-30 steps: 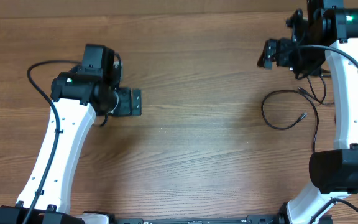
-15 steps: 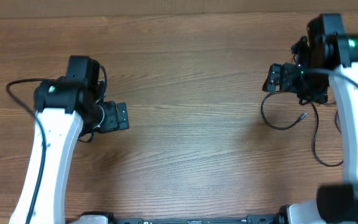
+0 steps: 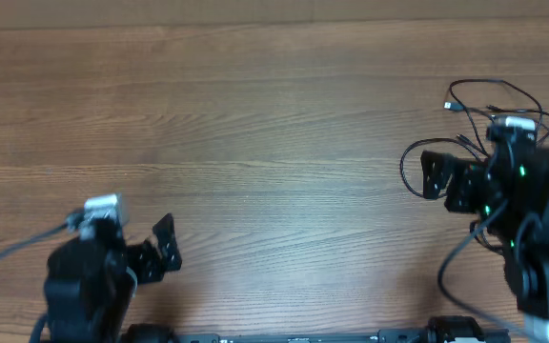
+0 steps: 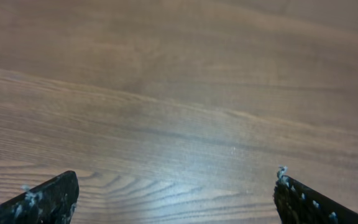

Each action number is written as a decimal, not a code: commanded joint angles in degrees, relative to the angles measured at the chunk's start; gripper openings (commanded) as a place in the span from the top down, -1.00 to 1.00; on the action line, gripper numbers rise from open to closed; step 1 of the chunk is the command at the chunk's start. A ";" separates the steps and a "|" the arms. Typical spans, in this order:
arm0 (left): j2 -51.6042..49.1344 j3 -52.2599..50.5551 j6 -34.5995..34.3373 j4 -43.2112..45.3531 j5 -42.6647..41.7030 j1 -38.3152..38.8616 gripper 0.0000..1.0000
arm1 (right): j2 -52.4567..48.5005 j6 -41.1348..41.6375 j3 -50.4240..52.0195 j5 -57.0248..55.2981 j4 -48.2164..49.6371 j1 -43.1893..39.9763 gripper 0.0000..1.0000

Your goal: Untangle cables

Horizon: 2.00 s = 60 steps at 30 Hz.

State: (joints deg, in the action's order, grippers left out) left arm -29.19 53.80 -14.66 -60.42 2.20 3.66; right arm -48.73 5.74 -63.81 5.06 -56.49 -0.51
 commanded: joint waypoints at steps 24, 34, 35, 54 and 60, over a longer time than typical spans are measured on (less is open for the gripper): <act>4.55 -1.27 -1.20 -10.08 2.29 0.11 -0.99 | -4.76 -1.97 0.87 -2.67 3.08 -0.09 -1.00; 4.55 -1.27 -1.18 -10.08 2.29 0.11 -0.99 | 13.33 -3.15 16.28 -1.09 26.32 -0.07 -1.00; 4.55 -1.27 -1.18 -10.08 2.29 0.11 -1.00 | 16.41 -3.15 19.56 -0.96 29.51 -0.07 -1.00; 4.55 -1.27 -1.18 -10.08 2.29 0.11 -1.00 | 47.30 -2.80 59.74 0.37 70.60 3.06 -1.00; 4.55 -1.27 -1.20 -10.08 2.29 0.11 -1.00 | 48.61 -4.79 63.36 -1.16 69.88 3.02 -1.00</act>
State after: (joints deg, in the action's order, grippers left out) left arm -24.86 52.75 -15.07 -70.70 3.75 3.66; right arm -0.78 2.37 -1.28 5.28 13.87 2.31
